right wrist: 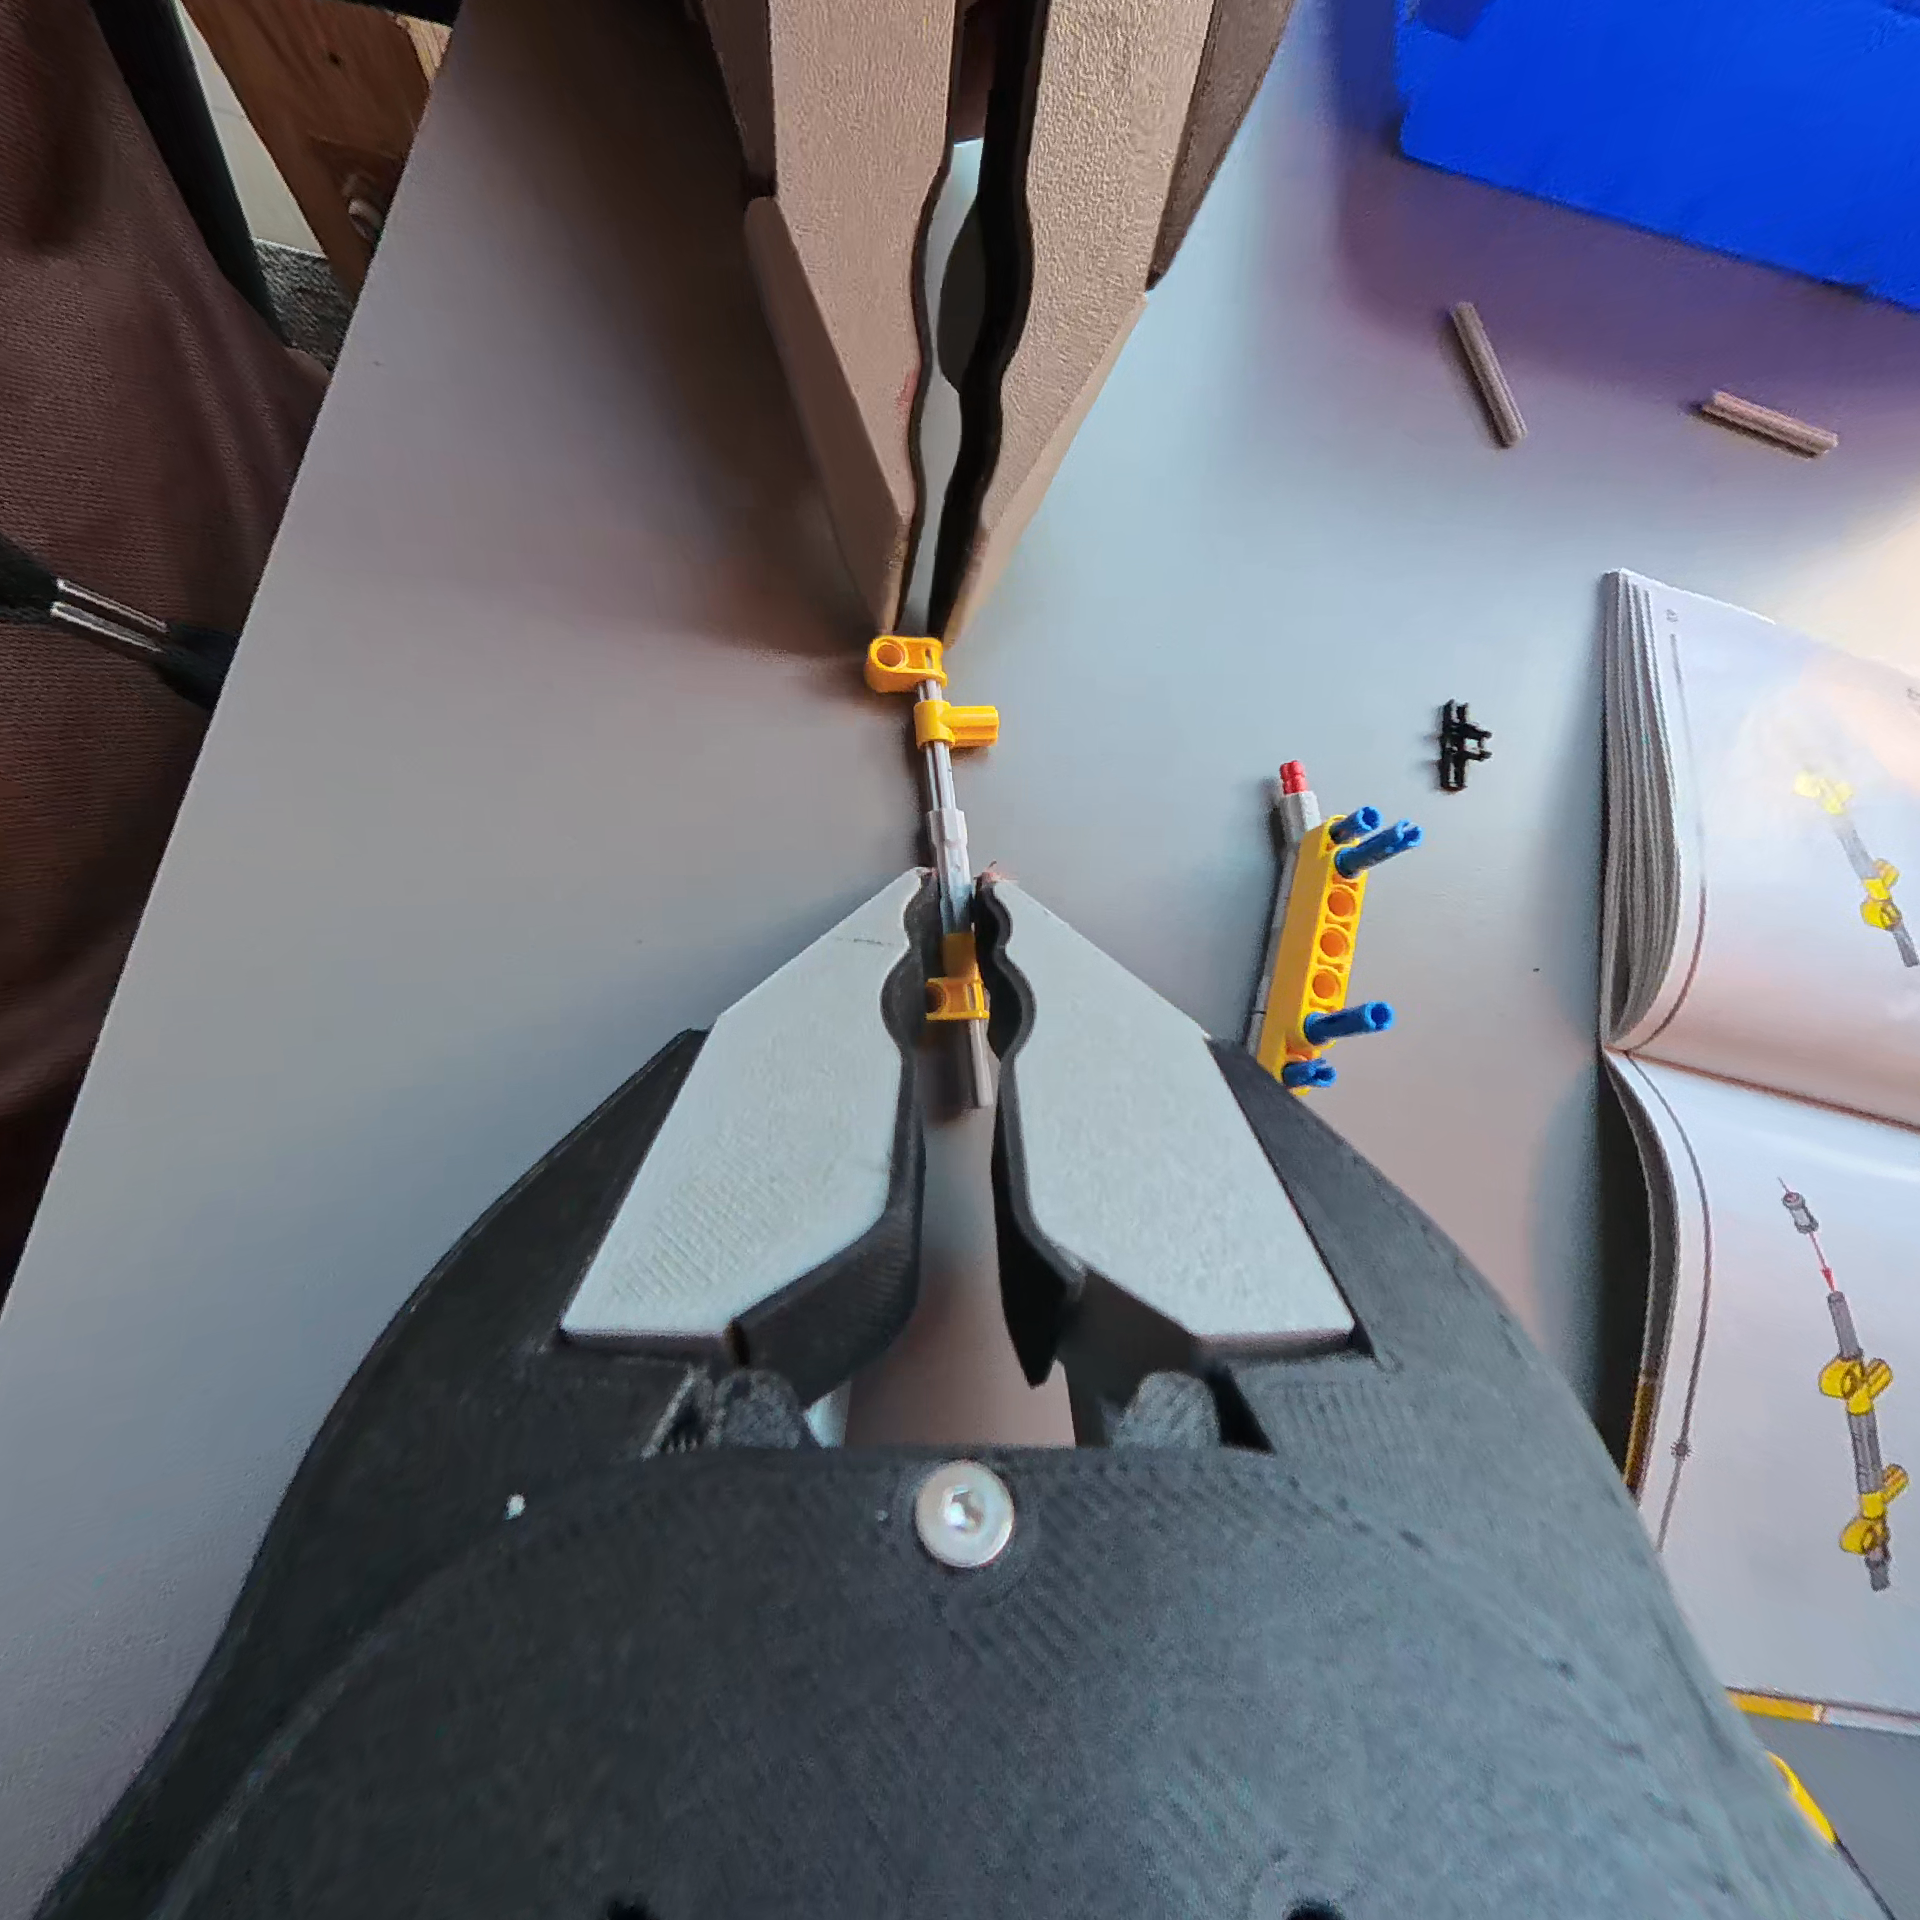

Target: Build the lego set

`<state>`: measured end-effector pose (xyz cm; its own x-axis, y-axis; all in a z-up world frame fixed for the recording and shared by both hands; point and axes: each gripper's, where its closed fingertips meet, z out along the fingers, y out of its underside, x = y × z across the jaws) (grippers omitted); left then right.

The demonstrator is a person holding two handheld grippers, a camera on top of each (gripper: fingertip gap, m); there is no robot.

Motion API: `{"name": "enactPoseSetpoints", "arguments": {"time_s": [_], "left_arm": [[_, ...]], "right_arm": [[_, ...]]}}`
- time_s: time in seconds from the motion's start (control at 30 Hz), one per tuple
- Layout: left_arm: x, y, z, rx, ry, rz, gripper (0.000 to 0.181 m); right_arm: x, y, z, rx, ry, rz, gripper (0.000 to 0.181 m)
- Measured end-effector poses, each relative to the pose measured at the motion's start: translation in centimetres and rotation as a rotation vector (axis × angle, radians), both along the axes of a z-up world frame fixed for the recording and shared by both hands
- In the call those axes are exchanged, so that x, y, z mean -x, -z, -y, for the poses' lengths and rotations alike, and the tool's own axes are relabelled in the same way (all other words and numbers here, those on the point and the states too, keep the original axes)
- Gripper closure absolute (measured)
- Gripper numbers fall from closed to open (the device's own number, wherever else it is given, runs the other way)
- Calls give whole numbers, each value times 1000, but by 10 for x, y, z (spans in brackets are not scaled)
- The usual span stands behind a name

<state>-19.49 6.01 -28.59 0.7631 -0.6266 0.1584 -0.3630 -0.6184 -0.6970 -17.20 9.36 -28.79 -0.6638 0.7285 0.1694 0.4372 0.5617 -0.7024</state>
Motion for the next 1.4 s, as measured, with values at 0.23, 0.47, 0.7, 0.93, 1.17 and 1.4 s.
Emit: {"name": "enactPoseSetpoints", "arguments": {"time_s": [0.23, 0.47, 0.7, 0.93, 1.17, 1.4], "left_arm": [[-1, 0, 1, -9, -12, 9, 181], [0, 0, 0, -5, -2, 19, 181], [0, 0, 0, -9, -13, 27, 180], [2, 0, -3, -14, -16, 15, 181], [2, 0, -4, -9, 27, -25, 181], [4, 0, -7, 39, 101, -29, 181]], "right_arm": [[0, 0, 2, -1, -1, 1, 177], [-1, 0, 2, 8, -6, -3, 177], [-1, 0, 2, 17, -8, 5, 177], [0, 0, 2, 5, -12, 3, 178], [0, 0, 3, -11, -29, -9, 178], [1, 1, 2, -20, -39, -9, 178]]}}
